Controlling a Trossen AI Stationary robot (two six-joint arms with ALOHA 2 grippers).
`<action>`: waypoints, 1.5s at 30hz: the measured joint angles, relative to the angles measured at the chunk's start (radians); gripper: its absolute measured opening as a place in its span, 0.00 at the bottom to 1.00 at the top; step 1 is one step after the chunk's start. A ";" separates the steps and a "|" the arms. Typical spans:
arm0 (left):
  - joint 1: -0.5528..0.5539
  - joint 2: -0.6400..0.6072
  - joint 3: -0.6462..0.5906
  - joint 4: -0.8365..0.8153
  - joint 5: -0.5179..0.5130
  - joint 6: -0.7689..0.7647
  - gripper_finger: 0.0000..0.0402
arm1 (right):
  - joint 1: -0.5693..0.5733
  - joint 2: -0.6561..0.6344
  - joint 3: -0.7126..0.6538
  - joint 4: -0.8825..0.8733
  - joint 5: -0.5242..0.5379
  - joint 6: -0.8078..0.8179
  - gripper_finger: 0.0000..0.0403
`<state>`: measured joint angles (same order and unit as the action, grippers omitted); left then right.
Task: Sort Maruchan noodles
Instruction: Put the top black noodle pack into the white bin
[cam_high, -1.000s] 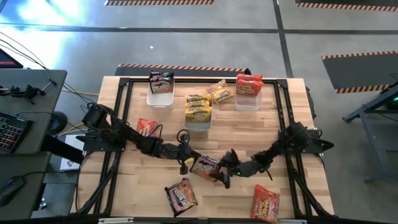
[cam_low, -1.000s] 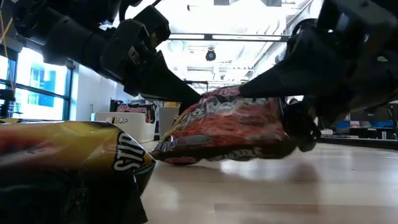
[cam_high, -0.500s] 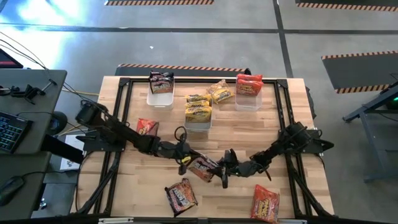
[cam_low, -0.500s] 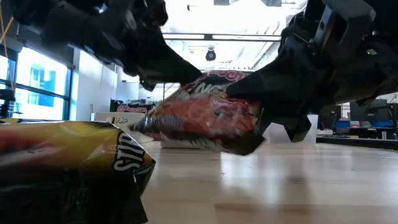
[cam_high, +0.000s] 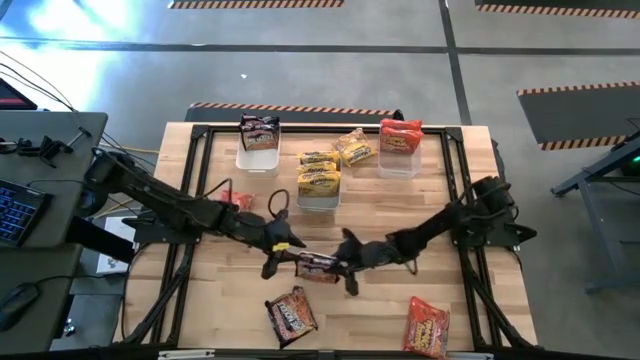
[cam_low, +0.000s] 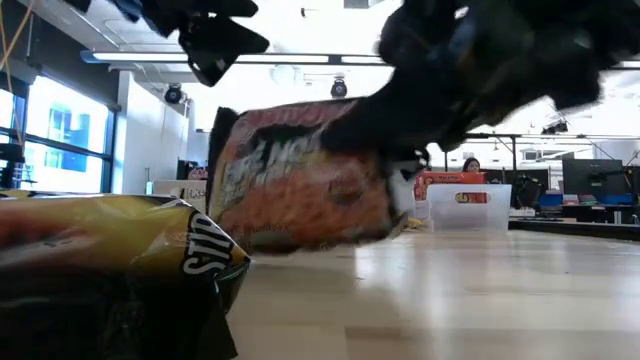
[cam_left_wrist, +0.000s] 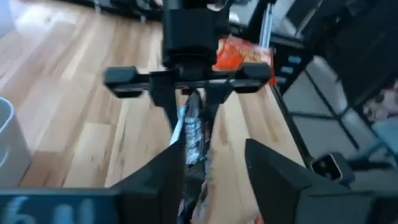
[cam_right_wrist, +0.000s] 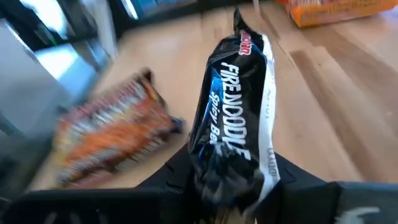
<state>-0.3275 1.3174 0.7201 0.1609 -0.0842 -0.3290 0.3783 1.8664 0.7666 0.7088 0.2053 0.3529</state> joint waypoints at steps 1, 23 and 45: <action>0.000 0.002 0.025 -0.051 0.001 0.004 0.41 | -0.009 -0.003 0.042 -0.088 -0.004 -0.032 0.22; -0.037 0.099 0.238 -0.454 -0.004 0.026 0.65 | -0.034 -0.003 0.350 -0.456 0.001 -0.321 0.21; -0.032 0.168 0.238 -0.461 0.012 0.026 0.54 | -0.040 -0.003 0.350 -0.439 0.002 -0.328 0.22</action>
<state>-0.3595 1.4857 0.9581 -0.2999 -0.0725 -0.3031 0.3378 1.8629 1.1168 0.2699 0.2070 0.0254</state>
